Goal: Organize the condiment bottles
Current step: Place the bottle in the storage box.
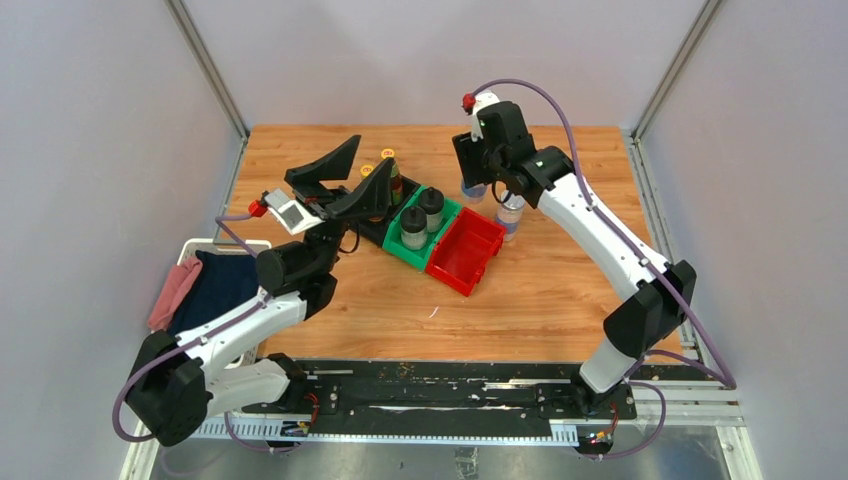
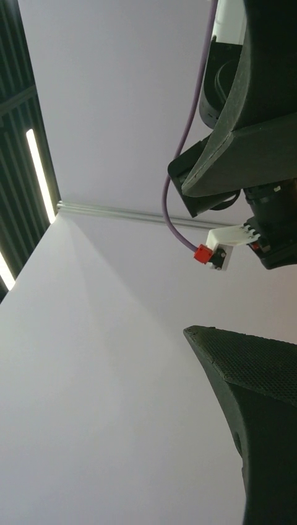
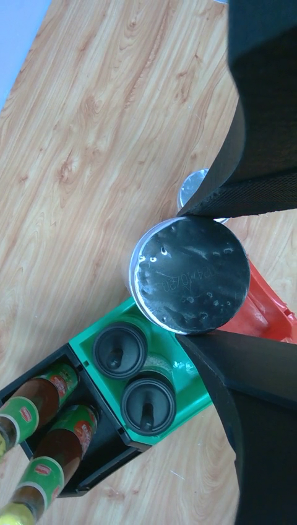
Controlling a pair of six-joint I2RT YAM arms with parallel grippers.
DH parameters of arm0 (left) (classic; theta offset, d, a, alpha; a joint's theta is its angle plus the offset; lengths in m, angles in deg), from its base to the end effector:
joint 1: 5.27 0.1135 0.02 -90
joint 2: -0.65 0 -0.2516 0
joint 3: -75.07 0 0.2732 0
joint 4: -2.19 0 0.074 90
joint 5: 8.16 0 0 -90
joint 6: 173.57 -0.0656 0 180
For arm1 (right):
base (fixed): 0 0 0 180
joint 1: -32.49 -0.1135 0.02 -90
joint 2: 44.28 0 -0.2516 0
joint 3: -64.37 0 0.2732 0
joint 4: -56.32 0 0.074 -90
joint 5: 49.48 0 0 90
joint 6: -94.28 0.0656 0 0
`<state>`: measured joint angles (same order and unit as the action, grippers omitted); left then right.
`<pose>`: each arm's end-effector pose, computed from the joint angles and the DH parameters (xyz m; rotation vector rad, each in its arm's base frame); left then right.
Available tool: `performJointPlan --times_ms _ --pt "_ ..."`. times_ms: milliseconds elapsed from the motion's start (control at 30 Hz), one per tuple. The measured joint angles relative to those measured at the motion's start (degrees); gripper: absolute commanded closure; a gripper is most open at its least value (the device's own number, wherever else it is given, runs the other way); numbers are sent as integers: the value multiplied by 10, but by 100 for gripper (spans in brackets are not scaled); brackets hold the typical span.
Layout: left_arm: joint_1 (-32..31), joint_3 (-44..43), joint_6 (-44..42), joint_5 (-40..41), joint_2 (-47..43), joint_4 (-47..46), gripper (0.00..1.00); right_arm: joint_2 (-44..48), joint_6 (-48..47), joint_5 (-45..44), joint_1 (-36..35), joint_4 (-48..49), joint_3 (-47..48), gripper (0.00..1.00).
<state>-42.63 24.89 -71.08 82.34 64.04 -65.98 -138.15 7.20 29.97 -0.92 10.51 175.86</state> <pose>0.2018 -0.1533 0.3903 0.1273 0.6177 -0.8394 0.3567 0.2209 0.3818 -0.4312 2.0143 0.2034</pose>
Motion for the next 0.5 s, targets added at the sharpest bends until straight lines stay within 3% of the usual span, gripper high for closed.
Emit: performJointPlan --times_ms 500 --pt "0 -9 0 13 -17 -6 21 77 10 -38 -68 -21 -54 100"
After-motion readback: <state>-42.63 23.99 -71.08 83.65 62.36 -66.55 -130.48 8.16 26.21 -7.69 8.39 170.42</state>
